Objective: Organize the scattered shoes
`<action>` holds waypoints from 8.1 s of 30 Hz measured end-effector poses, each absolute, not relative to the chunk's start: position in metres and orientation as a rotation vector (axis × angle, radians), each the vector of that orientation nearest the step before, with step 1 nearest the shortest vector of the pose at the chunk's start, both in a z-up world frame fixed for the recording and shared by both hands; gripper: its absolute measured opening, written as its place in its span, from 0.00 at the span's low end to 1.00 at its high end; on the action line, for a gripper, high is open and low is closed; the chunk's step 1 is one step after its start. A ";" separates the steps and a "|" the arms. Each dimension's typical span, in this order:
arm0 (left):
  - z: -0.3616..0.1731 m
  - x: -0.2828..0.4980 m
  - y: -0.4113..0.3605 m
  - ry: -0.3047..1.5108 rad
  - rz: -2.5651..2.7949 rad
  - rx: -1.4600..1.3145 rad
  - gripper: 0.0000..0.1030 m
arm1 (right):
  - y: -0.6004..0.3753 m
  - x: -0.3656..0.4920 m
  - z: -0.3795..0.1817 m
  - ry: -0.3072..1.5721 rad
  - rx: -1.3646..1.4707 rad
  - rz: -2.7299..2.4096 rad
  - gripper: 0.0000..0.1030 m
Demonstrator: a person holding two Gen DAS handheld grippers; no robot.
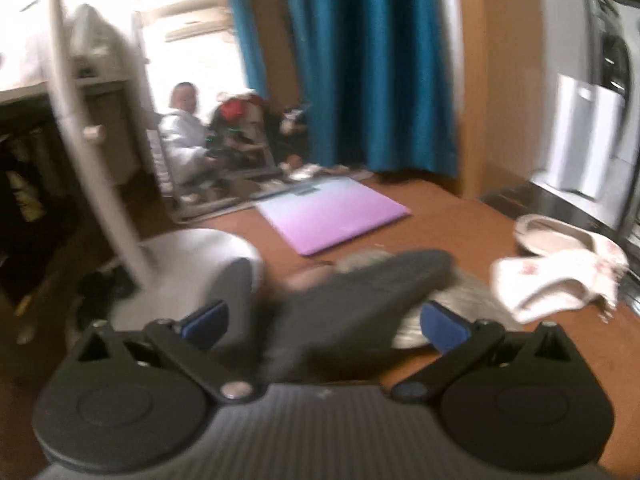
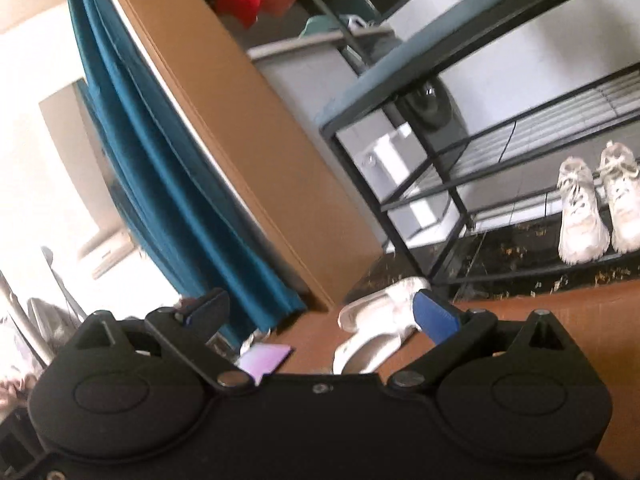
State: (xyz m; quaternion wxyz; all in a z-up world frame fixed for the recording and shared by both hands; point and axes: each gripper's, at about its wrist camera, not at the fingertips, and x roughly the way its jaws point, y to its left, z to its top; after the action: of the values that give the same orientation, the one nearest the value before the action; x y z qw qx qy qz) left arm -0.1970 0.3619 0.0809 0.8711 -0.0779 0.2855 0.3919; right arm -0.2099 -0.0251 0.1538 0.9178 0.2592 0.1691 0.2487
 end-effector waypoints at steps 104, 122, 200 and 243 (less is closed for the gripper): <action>0.066 -0.035 0.193 0.676 0.637 -0.448 0.99 | -0.173 -0.170 0.020 0.576 0.438 -0.154 0.97; 0.060 -0.162 0.462 0.589 0.645 -0.663 0.99 | -0.030 -0.144 0.105 0.619 0.753 0.435 0.98; 0.000 0.040 0.070 0.948 -0.333 0.135 0.28 | -0.200 -0.185 0.033 0.504 1.274 -0.070 0.99; 0.070 -0.024 0.168 0.593 0.387 -0.264 0.99 | -0.074 -0.038 -0.072 1.116 1.268 0.016 0.99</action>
State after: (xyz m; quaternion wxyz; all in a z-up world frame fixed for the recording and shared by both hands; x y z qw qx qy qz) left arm -0.0240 0.1678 0.0703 0.9295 -0.1290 0.2894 0.1889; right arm -0.0383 -0.0737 -0.0718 0.6641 0.5611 0.4941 0.0073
